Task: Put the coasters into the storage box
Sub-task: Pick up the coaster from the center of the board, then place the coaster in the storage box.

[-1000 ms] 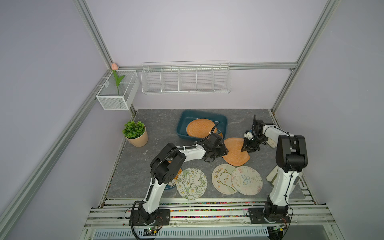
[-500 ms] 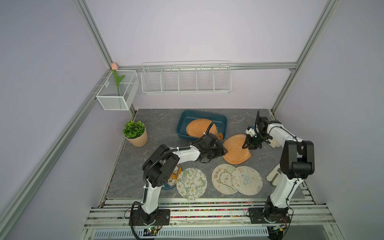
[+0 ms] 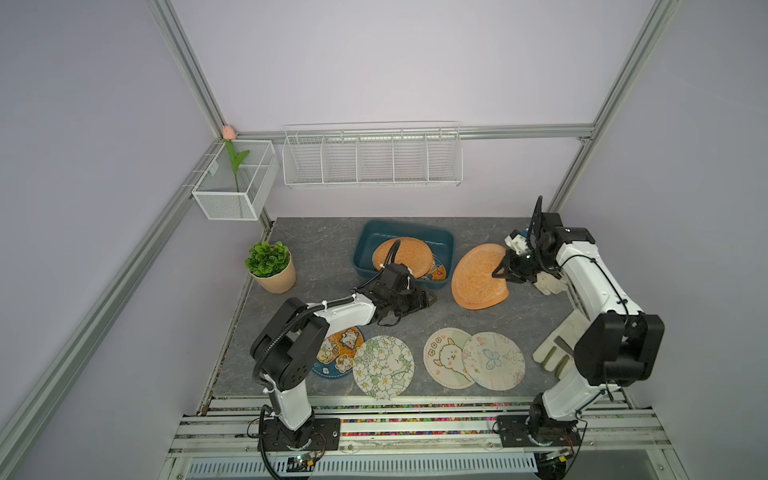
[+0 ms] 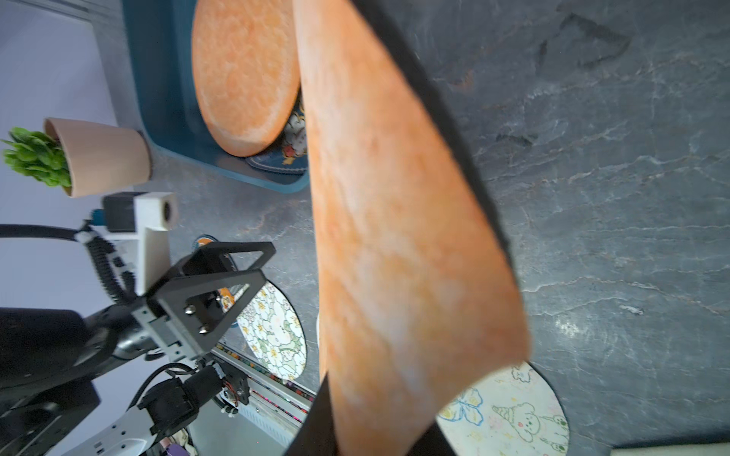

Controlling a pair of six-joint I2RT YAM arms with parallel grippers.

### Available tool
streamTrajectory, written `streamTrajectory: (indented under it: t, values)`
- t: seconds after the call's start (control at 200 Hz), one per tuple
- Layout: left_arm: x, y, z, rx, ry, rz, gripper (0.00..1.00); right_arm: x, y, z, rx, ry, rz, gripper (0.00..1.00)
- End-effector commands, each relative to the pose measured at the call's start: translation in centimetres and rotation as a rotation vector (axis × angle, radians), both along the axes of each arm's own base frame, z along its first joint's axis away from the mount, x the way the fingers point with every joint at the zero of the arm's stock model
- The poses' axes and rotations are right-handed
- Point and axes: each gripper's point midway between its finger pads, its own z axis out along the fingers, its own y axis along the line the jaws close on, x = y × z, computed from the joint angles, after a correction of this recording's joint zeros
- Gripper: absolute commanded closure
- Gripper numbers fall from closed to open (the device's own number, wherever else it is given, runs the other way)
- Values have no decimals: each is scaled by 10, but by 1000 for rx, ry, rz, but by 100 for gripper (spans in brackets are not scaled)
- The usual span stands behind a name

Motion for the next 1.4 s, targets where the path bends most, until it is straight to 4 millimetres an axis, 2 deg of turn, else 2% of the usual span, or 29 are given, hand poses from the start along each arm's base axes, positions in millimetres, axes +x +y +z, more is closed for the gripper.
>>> streamTrajectory:
  t: [0.0, 0.1, 0.285, 0.32, 0.34, 0.505, 0.615, 0.775, 0.87, 1.01, 1.18, 1.295, 1.395]
  values:
    - [-2, 11, 7, -14, -17, -5, 22, 12, 28, 26, 95, -50, -11, 80]
    - [0, 27, 7, -9, -15, 16, 22, 28, 53, 29, 127, -74, 0, 80]
    - [3, 57, 8, 7, -16, 56, 21, 76, 99, 27, 171, -140, 25, 80]
    - [4, 62, 8, 8, -17, 63, 21, 86, 102, 25, 174, -146, 22, 80]
    - [4, 65, 8, 10, -15, 68, 21, 87, 118, 23, 177, -141, 51, 79]
    - [4, 82, 6, 23, -8, 93, 20, 122, 162, 6, 187, -146, 84, 79]
    - [3, 91, 6, 26, -8, 112, 20, 141, 184, -9, 186, -142, 91, 79]
    - [3, 100, 7, 29, -12, 134, 19, 158, 207, -48, 153, -113, 86, 79]
    - [3, 104, 7, 32, -14, 143, 19, 163, 213, -70, 123, -92, 84, 79]
    - [3, 105, 8, 32, -16, 146, 19, 160, 207, -103, 44, -33, 81, 76]
    - [2, 108, 10, 36, -20, 155, 19, 147, 190, -119, -64, 12, 102, 69]
    - [1, 110, 9, 42, -19, 156, 18, 139, 182, -119, -109, 27, 116, 55]
    - [1, 110, 8, 47, -18, 157, 18, 136, 180, -115, -126, 21, 124, 37]
